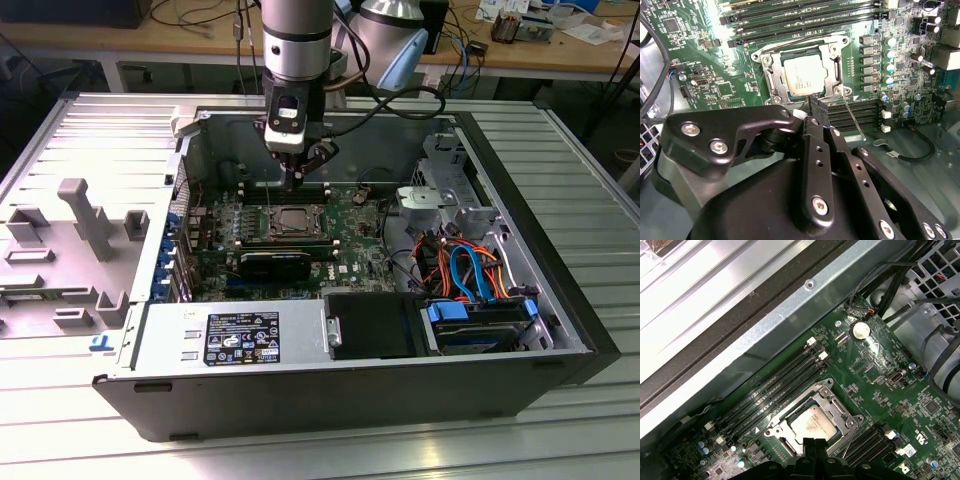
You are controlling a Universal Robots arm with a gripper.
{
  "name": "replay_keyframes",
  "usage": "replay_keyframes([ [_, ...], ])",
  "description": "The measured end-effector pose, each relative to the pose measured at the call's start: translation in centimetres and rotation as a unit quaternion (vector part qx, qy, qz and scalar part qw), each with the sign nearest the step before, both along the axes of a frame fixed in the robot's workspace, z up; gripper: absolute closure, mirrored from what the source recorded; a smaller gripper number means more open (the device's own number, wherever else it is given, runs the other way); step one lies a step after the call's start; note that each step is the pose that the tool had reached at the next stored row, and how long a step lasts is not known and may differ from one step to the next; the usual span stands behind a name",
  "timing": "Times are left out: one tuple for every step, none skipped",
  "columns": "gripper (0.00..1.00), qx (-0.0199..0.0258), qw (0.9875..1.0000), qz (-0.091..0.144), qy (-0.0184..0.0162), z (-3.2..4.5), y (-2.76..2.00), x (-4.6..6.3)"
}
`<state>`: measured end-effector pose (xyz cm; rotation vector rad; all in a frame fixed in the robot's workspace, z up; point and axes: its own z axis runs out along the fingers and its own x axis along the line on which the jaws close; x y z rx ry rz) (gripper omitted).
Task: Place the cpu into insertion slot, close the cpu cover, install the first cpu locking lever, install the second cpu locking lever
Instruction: 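Install the first cpu locking lever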
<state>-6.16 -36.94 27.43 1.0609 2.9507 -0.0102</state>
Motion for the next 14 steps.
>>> replay_keyframes([
  [0.89, 0.0001, 1.0000, 0.001, 0.0000, 0.00, 0.00, 0.00],
  [0.89, 0.0000, 1.0000, 0.001, 0.0000, 0.00, 0.00, 0.00],
  [0.89, 0.0000, 1.0000, 0.001, 0.0000, 0.00, 0.00, 0.00],
  [0.89, 0.0000, 1.0000, 0.002, 0.0000, 0.00, 0.00, 0.00],
  [0.89, 0.0000, 1.0000, 0.003, 0.0000, 0.00, 0.00, 0.00],
  [0.89, 0.0000, 1.0000, 0.003, 0.0000, 0.00, 0.00, 0.00],
  [0.89, 0.0000, 1.0000, 0.004, 0.0000, 0.00, 0.00, 0.00],
  [0.89, 0.0000, 1.0000, 0.004, 0.0000, 0.00, 0.00, 0.00],
  [0.89, 0.0000, 1.0000, 0.005, 0.0000, 0.00, 0.00, 0.00],
  [0.89, 0.0000, 1.0000, 0.005, 0.0000, 0.00, 0.00, 0.00],
  [0.89, 0.0000, 1.0000, 0.006, 0.0000, 0.00, 0.00, 0.00],
  [0.89, 0.0000, 1.0000, 0.006, 0.0000, 0.00, 0.00, 0.00],
  [0.89, 0.0000, 1.0000, 0.006, 0.0000, 0.00, 0.00, 0.00],
  [0.89, 0.0000, 1.0000, 0.007, 0.0000, 0.00, 0.00, 0.00],
])
